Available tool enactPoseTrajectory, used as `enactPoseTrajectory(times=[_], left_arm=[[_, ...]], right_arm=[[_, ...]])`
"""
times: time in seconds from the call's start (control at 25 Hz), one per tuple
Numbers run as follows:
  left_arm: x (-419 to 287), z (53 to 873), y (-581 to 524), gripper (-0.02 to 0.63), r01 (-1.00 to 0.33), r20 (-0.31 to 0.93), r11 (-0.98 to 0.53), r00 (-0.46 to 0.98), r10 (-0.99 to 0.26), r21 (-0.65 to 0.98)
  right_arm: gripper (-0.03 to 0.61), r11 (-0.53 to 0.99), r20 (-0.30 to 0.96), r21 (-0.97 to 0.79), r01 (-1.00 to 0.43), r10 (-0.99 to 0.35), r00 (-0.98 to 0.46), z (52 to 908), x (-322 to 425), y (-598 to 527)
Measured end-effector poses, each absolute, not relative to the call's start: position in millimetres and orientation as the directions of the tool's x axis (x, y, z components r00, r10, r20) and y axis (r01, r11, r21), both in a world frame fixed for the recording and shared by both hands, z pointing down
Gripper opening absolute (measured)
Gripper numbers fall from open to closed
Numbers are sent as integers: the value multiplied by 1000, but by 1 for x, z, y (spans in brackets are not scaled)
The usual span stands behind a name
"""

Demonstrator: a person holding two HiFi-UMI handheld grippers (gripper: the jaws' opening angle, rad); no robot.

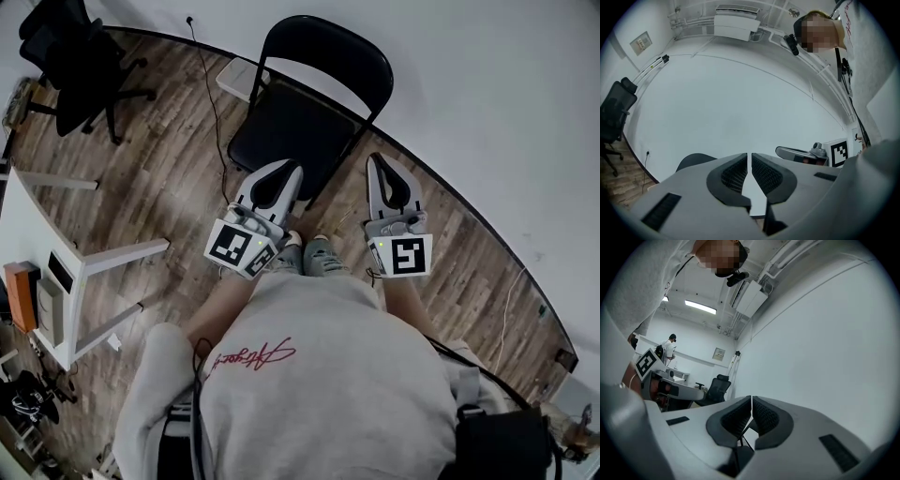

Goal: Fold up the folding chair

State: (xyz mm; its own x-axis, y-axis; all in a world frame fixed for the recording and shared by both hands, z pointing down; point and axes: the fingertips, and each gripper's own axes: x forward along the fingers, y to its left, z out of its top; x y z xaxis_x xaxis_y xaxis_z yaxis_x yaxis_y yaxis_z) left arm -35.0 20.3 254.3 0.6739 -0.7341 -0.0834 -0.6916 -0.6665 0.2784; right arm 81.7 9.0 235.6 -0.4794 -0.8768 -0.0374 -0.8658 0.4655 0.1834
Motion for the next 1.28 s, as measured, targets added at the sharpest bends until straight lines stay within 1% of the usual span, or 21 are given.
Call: enactPoseTrajectory(times=[0.12,0.16,0.2,0.24,0.32,0.4,0.52,0.56,0.6,0.68,0.76,0.84,0.92,0.96,1.12,1.28], left_arm=[[-47,285,6,21,-701,-40,-612,645,-763,367],[-54,304,1,47,-706,-7,-574,628,-778,415],[-62,328,-3,129,-707,36,-528,613,-789,472],[-70,354,-7,191,-698,83,-472,601,-795,538],[-84,411,-11,234,-659,173,-332,578,-797,675],[-97,466,-11,252,-632,250,-193,542,-802,750],[-110,547,-8,255,-600,351,-24,499,-792,800],[-113,574,-7,256,-573,380,42,486,-787,819],[-117,601,-4,272,-540,407,111,468,-784,834],[-127,647,4,290,-484,459,230,433,-775,844],[-132,687,7,308,-435,488,301,423,-763,848],[-135,721,4,308,-352,469,332,450,-760,875],[-139,750,2,339,-278,433,336,481,-762,900],[-142,762,0,354,-265,420,329,493,-762,906],[-144,790,-18,376,-312,398,260,558,-728,914],[-140,798,-39,377,-289,345,206,606,-717,935]], right_arm=[[20,468,-1,192,-863,-879,-477,252,82,-5],[20,468,15,195,-862,-880,-475,260,80,-9],[20,467,32,199,-862,-882,-471,270,80,-13],[20,464,55,203,-862,-885,-463,282,80,-18],[20,457,114,203,-866,-890,-442,312,85,-28],[20,451,172,189,-872,-890,-422,344,95,-39],[30,420,230,167,-892,-896,-379,390,116,-62],[87,408,244,159,-899,-899,-365,404,123,-71],[170,398,257,149,-905,-899,-353,419,130,-79],[176,384,281,135,-913,-899,-337,448,143,-94],[184,374,305,142,-917,-897,-319,475,157,-112],[203,349,338,139,-927,-896,-286,503,173,-132],[225,321,365,118,-940,-894,-259,527,189,-149],[229,312,373,101,-945,-892,-255,537,195,-156],[234,292,396,4,-957,-879,-266,570,211,-184],[235,308,417,-31,-951,-861,-292,594,206,-207]])
